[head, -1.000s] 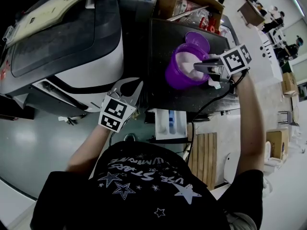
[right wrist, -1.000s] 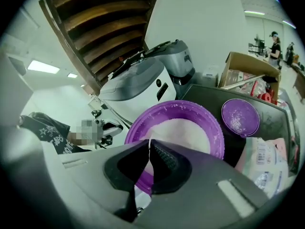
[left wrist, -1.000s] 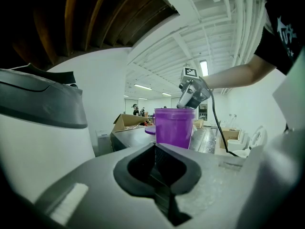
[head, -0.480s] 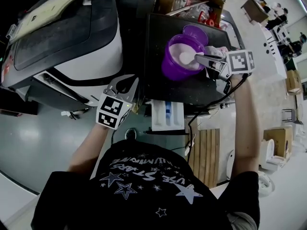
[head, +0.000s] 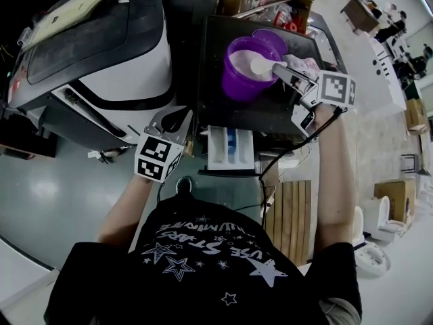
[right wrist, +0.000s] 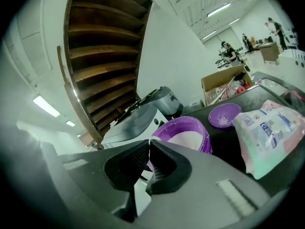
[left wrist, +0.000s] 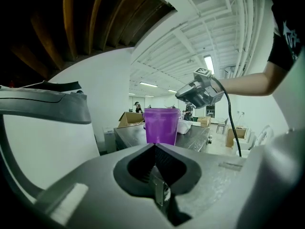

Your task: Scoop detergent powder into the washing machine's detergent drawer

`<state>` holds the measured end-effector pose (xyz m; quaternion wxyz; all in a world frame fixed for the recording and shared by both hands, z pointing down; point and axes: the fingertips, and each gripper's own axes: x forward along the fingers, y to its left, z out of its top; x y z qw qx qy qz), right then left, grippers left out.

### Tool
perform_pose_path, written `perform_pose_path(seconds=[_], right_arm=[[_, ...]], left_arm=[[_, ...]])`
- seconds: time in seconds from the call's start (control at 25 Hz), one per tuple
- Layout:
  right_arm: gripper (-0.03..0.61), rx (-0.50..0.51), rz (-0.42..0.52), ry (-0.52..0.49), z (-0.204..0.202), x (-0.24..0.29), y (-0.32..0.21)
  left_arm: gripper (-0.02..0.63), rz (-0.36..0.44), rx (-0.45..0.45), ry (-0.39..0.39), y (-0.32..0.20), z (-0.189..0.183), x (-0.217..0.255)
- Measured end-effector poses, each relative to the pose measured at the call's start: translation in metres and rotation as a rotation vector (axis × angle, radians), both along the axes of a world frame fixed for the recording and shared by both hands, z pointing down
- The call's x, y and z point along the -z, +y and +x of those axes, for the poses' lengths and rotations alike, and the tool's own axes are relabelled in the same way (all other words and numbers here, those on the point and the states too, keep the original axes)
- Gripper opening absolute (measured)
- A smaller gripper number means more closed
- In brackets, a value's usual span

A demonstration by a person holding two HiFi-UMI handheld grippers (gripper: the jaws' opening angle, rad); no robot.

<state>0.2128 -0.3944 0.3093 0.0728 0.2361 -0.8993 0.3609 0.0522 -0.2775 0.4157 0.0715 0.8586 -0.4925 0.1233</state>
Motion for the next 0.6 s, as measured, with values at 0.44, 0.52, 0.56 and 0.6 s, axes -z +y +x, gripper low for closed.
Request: perform_pose_path(seconds=[0.44, 0.52, 0.56, 0.6], right_arm=[[0.034, -0.071, 0.012, -0.169, 0.014, 0.01, 0.059], [0.034, -0.057, 0.021, -0.197, 0.015, 0.01, 0.074], [0.034, -0.057, 0.019, -0.205, 0.017, 0.007, 0.081], [0.034, -0.061, 0.016, -0.21, 0.02, 0.004, 0.087]], left_arm=[[0.002, 0.003, 0.025, -0.02, 0.044, 0.017, 0.004], [0.002, 0.003, 0.026, -0.026, 0.052, 0.022, 0.004], [0.002, 0.001, 0.026, -0.029, 0.057, 0.024, 0.003], [0.002, -0.001, 0.026, -0.032, 0.061, 0.027, 0.002]])
